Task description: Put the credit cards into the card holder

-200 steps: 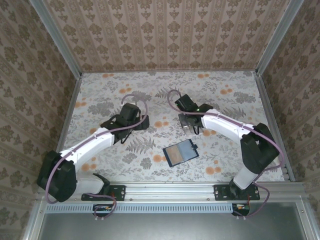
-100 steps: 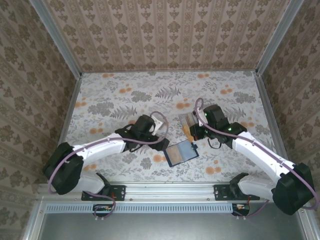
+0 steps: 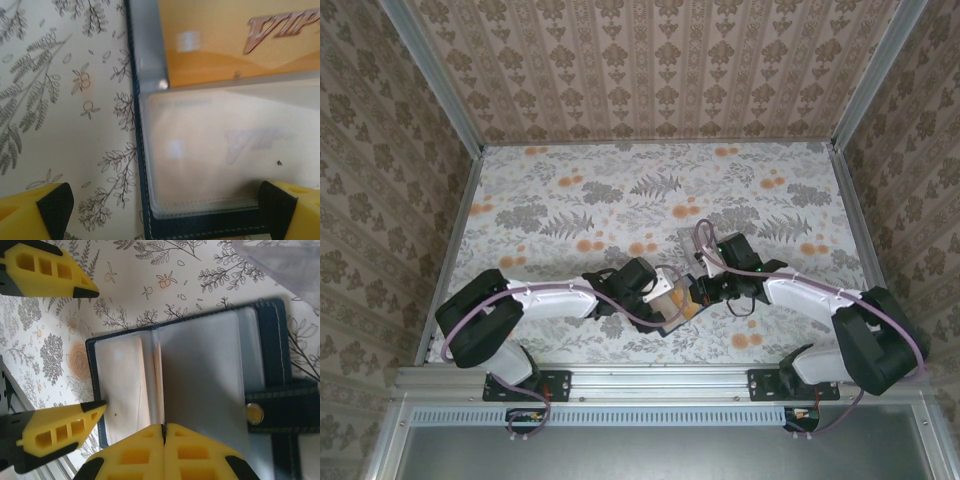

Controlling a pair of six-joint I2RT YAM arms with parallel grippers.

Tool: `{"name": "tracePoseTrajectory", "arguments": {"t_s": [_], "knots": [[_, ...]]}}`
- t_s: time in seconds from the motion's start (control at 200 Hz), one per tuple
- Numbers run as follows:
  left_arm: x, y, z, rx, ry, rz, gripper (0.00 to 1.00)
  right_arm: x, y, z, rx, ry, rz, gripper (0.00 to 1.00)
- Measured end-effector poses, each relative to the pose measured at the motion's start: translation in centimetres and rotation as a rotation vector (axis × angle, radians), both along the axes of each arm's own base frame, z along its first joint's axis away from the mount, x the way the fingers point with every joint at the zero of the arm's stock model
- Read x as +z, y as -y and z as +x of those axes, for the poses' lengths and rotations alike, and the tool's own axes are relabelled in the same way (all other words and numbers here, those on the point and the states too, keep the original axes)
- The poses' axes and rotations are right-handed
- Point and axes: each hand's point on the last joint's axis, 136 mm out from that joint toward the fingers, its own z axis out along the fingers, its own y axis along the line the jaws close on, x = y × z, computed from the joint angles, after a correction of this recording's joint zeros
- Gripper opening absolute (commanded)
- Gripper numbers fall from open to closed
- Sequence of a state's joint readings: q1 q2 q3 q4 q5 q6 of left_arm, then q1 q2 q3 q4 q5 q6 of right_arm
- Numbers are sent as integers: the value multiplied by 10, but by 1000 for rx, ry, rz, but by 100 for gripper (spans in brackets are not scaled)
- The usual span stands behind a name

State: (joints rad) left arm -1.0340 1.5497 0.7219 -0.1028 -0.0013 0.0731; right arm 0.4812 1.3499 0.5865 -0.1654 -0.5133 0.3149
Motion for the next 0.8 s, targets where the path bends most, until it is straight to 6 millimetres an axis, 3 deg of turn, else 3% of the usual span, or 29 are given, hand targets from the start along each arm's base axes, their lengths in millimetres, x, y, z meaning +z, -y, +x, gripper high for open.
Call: {"name": "tracePoseTrajectory", "arguments": {"t_s": [0.215,0.61,0.7,0.8], "knots": [[1,-9,13,61,39,-24,97,4,-8,5,-12,-4,58,0],[11,-118,62,572,67,-127,98,-10,-18,3,-51,-92,144,0],[18,-130,70,674,54,-188,99,-8,-21,6,-92,-102,188,0],[25,-131,70,712,28,-253,99,-6,-23,9,-127,-106,220,0]]}}
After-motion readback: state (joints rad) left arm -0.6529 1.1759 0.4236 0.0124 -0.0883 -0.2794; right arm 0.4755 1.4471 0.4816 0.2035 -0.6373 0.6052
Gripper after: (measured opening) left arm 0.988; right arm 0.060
